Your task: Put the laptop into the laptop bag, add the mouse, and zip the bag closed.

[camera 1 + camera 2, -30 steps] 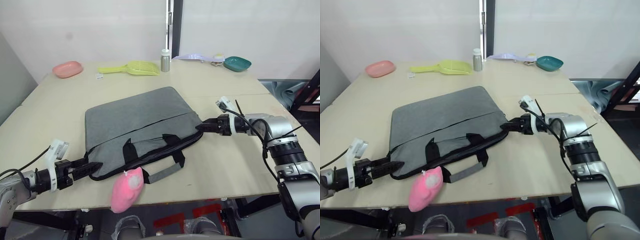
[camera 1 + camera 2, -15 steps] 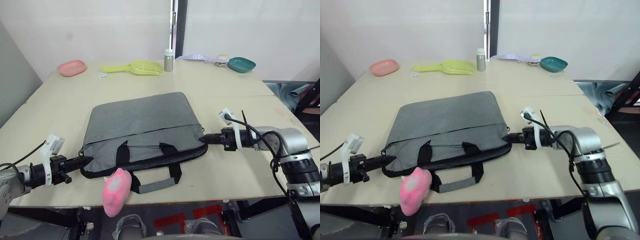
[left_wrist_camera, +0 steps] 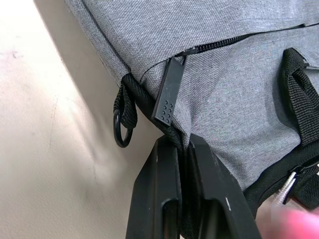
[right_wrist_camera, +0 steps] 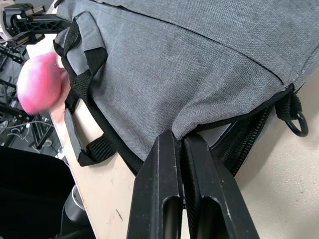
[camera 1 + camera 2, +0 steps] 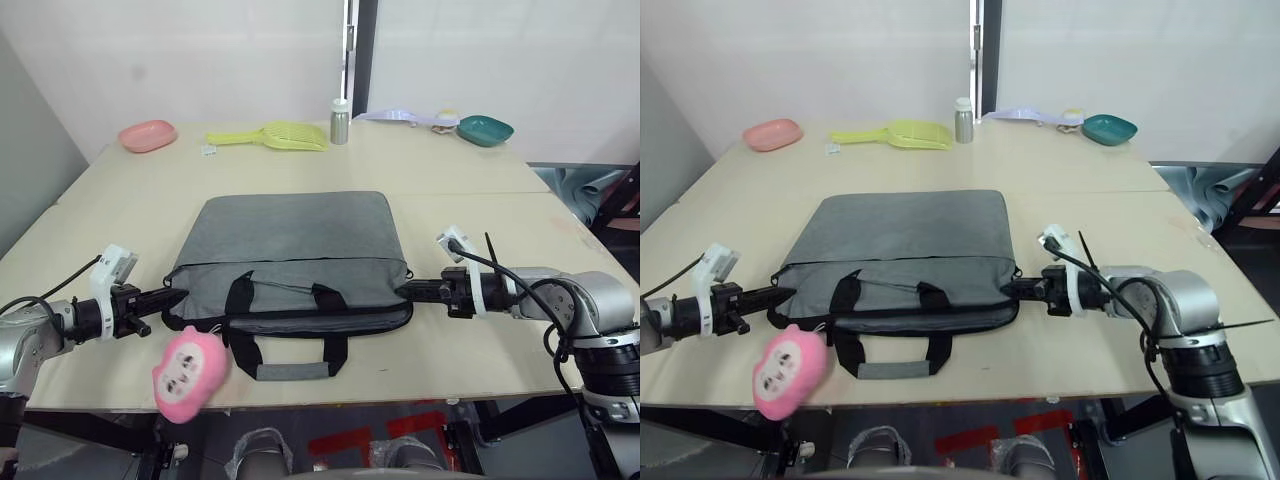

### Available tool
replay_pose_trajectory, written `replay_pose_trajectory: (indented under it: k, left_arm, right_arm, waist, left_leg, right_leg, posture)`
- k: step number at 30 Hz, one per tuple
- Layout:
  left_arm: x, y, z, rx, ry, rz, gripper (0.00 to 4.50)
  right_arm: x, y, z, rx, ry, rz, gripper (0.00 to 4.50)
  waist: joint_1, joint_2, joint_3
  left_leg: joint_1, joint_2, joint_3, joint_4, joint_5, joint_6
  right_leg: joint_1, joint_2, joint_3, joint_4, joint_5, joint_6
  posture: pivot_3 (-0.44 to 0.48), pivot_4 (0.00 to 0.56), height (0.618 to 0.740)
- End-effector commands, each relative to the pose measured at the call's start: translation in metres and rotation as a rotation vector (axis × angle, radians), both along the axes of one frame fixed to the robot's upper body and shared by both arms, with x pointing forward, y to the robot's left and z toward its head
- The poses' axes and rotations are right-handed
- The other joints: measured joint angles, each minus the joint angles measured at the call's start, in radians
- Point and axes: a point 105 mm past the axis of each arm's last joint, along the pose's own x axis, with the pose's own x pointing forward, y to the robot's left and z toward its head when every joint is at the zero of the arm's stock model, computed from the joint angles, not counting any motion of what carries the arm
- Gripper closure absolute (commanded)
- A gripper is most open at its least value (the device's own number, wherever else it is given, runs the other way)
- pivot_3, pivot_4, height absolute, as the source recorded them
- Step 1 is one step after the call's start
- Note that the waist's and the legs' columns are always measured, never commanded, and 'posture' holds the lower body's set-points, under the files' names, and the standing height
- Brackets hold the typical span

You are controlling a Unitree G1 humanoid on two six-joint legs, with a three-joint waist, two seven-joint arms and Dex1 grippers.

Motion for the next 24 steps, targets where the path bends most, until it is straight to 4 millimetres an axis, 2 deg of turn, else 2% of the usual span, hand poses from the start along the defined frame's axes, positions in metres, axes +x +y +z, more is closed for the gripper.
replay_pose_trajectory:
  k: [1, 8, 9, 13, 16, 19, 21, 22, 23, 24]
  left_arm:
    - [0.009, 0.006, 0.01, 0.041, -0.059, 0.013, 4.49]
    - [0.008, 0.007, 0.009, 0.042, -0.059, -0.001, 4.49]
    - [0.007, 0.008, 0.009, 0.045, -0.061, 0.001, 4.5]
    - [0.002, 0.015, 0.008, 0.052, -0.052, 0.016, 3.09]
    - [-0.002, 0.029, 0.01, 0.08, -0.067, 0.064, 2.02]
    - [-0.015, 0.051, 0.025, 0.101, -0.104, 0.143, 0.92]
    - [-0.019, 0.06, 0.038, 0.111, -0.134, 0.172, 0.23]
    - [-0.019, 0.061, 0.045, 0.112, -0.154, 0.175, 0.01]
    - [-0.018, 0.06, 0.056, 0.119, -0.196, 0.162, 0.01]
    - [-0.015, 0.051, 0.073, 0.102, -0.258, 0.103, 0.01]
  right_arm:
    - [-0.003, 0.003, 0.015, 0.038, -0.056, 0.015, 4.47]
    - [-0.005, 0.004, 0.015, 0.047, -0.049, 0.009, 4.47]
    - [-0.003, 0.003, 0.015, 0.05, -0.054, 0.0, 4.16]
    - [0.0, -0.004, 0.015, 0.021, -0.097, -0.017, 2.86]
    - [0.001, -0.016, 0.015, -0.041, -0.163, -0.025, 1.83]
    - [0.013, -0.045, 0.029, -0.159, -0.309, -0.074, 0.76]
    - [0.013, -0.051, 0.037, -0.203, -0.37, -0.059, 0.08]
    - [0.012, -0.051, 0.041, -0.224, -0.399, -0.036, 0.0]
    - [0.011, -0.048, 0.048, -0.241, -0.444, 0.001, 0.0]
    - [0.009, -0.039, 0.057, -0.243, -0.504, 0.063, 0.0]
  waist:
    - [0.0, 0.0, 0.0]
    - [0.0, 0.0, 0.0]
    - [0.0, 0.0, 0.0]
    - [0.0, 0.0, 0.0]
    - [0.0, 0.0, 0.0]
    - [-0.003, 0.0, 0.0]
    - [-0.004, -0.001, 0.0]
    - [-0.003, -0.001, 0.0]
    - [-0.003, -0.001, 0.0]
    - [-0.003, -0.001, 0.0]
  left_leg:
    - [0.0, 0.0, 0.0, 0.0, 0.0, 0.0]
    - [0.0, 0.0, 0.0, 0.001, 0.001, -0.002]
    - [0.0, 0.0, 0.0, 0.001, 0.001, -0.002]
    - [0.0, 0.0, 0.0, 0.001, 0.001, -0.002]
    - [0.0, 0.0, -0.001, 0.001, 0.001, -0.001]
    - [-0.001, 0.0, -0.001, 0.001, 0.001, -0.001]
    - [-0.001, 0.0, 0.0, 0.001, 0.0, -0.001]
    - [-0.001, 0.0, -0.001, 0.0, 0.0, -0.001]
    - [0.0, 0.0, -0.001, 0.0, 0.0, 0.0]
    - [0.001, 0.0, -0.001, 0.0, 0.0, 0.0]
  right_leg:
    - [0.0, 0.0, 0.0, 0.0, 0.0, 0.0]
    - [0.0, 0.0, 0.0, 0.0, 0.0, 0.0]
    - [0.0, 0.0, 0.0, 0.0, 0.0, 0.0]
    - [0.0, 0.0, 0.0, 0.001, 0.0, 0.0]
    - [0.0, 0.0, 0.0, 0.001, 0.0, 0.0]
    - [0.0, 0.0, 0.0, -0.001, 0.0, 0.0]
    - [0.0, 0.0, 0.0, -0.001, 0.0, 0.001]
    - [0.0, 0.0, -0.001, -0.001, 0.0, 0.001]
    - [0.001, 0.0, -0.001, -0.001, 0.0, 0.001]
    - [0.001, 0.0, -0.001, -0.001, 0.0, 0.001]
  posture:
    - [0.0, 0.15, 0.74]
    - [0.0, 0.15, 0.74]
    - [0.0, 0.15, 0.74]
    - [0.0, 0.15, 0.74]
    - [0.0, 0.15, 0.74]
    - [0.0, 0.15, 0.74]
    - [0.0, 0.15, 0.74]
    - [0.0, 0.15, 0.74]
    - [0.0, 0.15, 0.74]
    - [0.0, 0.15, 0.74]
